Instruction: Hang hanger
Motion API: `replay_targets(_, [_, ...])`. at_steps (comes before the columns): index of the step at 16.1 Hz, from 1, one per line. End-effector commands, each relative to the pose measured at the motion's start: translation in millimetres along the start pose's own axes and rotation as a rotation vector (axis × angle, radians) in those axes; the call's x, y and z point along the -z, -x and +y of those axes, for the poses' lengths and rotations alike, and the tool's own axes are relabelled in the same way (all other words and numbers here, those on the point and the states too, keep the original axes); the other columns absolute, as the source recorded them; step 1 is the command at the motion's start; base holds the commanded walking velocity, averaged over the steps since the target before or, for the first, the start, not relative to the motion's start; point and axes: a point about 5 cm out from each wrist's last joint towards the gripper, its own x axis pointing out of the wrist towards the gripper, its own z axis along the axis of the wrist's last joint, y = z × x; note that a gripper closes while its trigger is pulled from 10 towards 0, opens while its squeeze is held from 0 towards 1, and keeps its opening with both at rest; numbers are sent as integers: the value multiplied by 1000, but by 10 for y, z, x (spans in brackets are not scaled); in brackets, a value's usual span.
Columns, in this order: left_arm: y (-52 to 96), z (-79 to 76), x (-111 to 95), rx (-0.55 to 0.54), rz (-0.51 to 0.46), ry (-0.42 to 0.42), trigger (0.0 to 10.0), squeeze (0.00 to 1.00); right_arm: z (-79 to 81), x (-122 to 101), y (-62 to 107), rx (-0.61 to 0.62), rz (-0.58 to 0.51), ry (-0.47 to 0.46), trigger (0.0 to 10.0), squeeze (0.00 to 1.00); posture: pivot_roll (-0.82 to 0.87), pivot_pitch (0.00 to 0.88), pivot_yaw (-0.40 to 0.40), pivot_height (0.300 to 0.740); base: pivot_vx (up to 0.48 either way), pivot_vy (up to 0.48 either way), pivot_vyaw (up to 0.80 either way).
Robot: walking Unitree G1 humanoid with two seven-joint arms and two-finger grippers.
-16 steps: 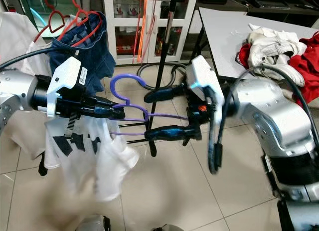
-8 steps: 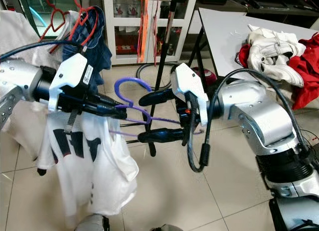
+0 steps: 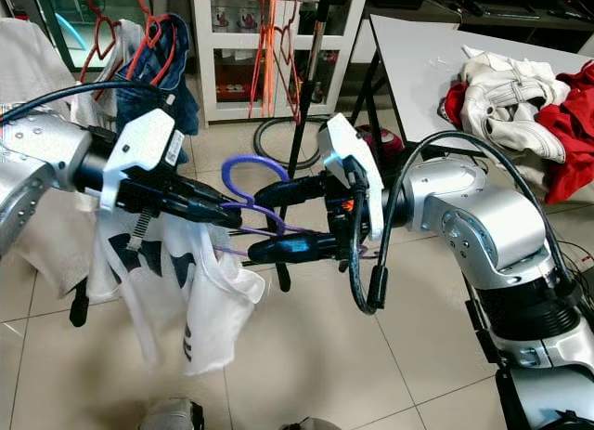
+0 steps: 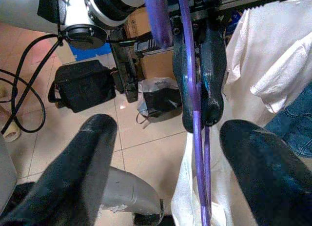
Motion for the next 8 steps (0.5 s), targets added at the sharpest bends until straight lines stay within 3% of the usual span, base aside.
replay_targets(1, [13, 48, -132, -2, 2, -61, 10000, 0, -8, -9, 29, 37, 30, 19, 0, 0, -26, 47, -136, 740, 0, 0, 0])
replay_targets(8, [-10, 67, -159, 4, -6, -73, 10000, 0, -94, -2, 16, 108, 60, 46, 0, 0, -33, 46, -140, 740, 0, 0, 0])
